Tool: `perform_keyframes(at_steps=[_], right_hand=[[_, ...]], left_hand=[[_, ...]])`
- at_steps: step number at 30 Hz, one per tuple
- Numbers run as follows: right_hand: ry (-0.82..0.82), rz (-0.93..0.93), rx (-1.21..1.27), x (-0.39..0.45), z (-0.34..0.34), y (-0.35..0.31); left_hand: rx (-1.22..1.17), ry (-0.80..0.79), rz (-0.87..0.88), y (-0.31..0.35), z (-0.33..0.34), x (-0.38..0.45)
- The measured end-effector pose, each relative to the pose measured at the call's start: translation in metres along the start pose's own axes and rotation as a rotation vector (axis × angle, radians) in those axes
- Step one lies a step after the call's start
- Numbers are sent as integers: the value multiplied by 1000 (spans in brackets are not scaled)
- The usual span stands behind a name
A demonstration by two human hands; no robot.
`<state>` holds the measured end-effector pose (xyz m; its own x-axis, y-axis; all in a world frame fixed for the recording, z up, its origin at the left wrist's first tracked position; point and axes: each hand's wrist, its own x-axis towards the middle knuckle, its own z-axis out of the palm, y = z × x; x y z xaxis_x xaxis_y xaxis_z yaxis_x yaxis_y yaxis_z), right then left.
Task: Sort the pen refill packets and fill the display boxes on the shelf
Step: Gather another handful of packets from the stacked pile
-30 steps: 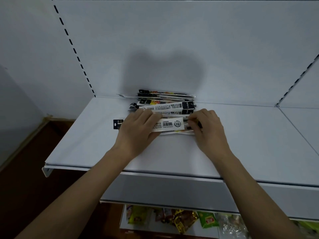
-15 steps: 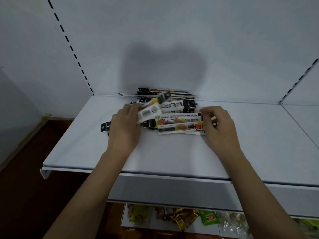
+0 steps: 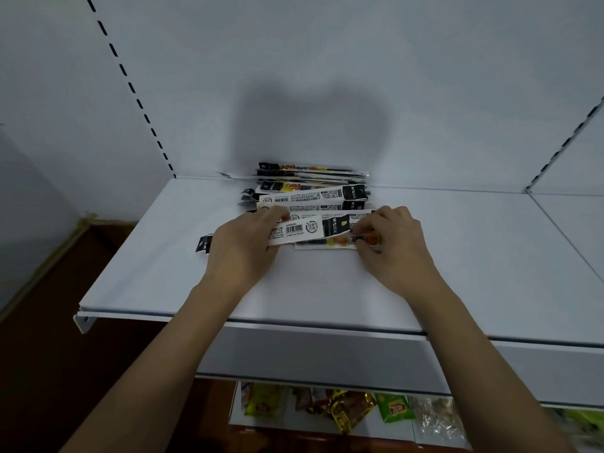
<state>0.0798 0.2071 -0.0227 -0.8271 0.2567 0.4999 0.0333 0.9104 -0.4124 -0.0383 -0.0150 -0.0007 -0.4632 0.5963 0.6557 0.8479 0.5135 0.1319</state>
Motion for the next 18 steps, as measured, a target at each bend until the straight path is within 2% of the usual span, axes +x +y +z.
perform_keyframes(at_steps=[7, 11, 15, 18], right_hand=[[116, -94, 46, 2, 3, -6], [49, -177, 236, 2, 5, -10], [-59, 7, 641, 0, -11, -24], [-3, 180, 967, 2, -15, -28]], left_hand=[[17, 27, 124, 0, 4, 4], [69, 16, 218, 10, 10, 10], [101, -5, 219, 27, 15, 10], [162, -23, 148, 35, 17, 8]])
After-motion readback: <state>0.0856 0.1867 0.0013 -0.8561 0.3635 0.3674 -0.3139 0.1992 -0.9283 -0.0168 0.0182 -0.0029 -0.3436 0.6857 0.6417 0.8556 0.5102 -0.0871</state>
